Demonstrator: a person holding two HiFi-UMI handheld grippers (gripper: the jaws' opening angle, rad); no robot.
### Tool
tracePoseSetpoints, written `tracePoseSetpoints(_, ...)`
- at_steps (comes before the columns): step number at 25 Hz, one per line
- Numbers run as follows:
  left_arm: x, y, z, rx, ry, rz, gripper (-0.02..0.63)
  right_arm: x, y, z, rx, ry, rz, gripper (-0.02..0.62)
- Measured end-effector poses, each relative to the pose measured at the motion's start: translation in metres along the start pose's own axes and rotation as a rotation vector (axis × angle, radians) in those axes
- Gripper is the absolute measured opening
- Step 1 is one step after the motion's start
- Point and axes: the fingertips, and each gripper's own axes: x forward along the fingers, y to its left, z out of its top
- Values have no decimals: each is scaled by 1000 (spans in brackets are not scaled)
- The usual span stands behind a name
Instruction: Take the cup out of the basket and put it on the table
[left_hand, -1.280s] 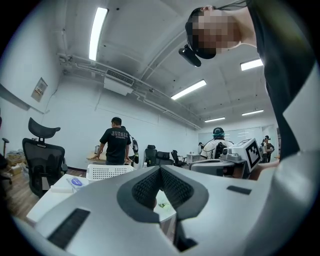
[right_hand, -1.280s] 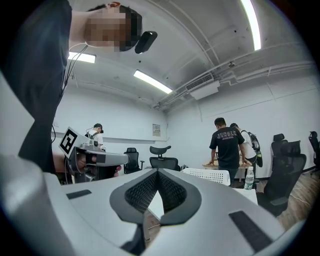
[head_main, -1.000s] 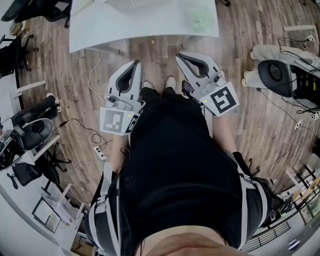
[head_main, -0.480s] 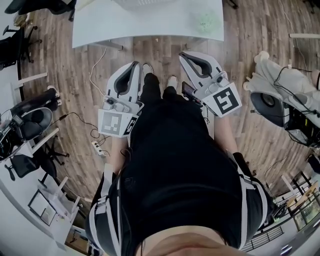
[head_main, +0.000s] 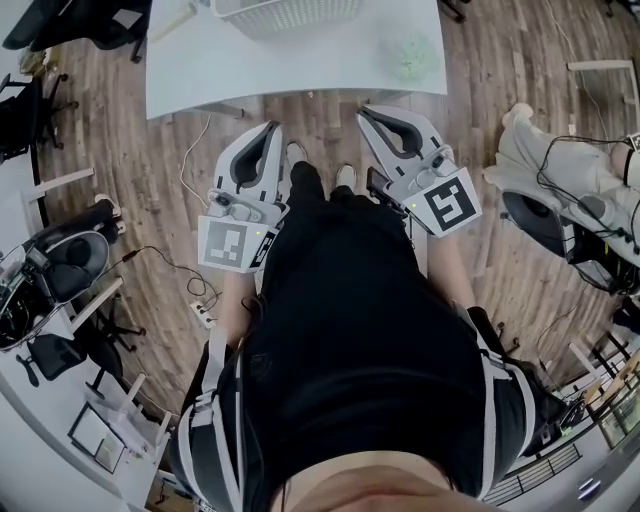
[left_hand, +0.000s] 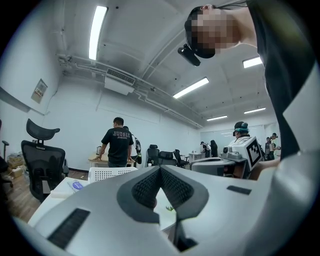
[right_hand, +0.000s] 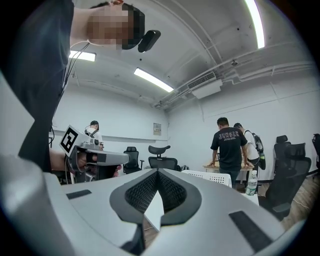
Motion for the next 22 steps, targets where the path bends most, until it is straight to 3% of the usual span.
tracePoseSetpoints(10, 10, 56, 2, 6, 30, -15, 20, 58, 0, 7, -4, 14, -11, 18)
tracePoseSetpoints(22, 12, 116, 5, 67, 44, -69, 20, 112, -9, 13, -47, 38, -101, 18)
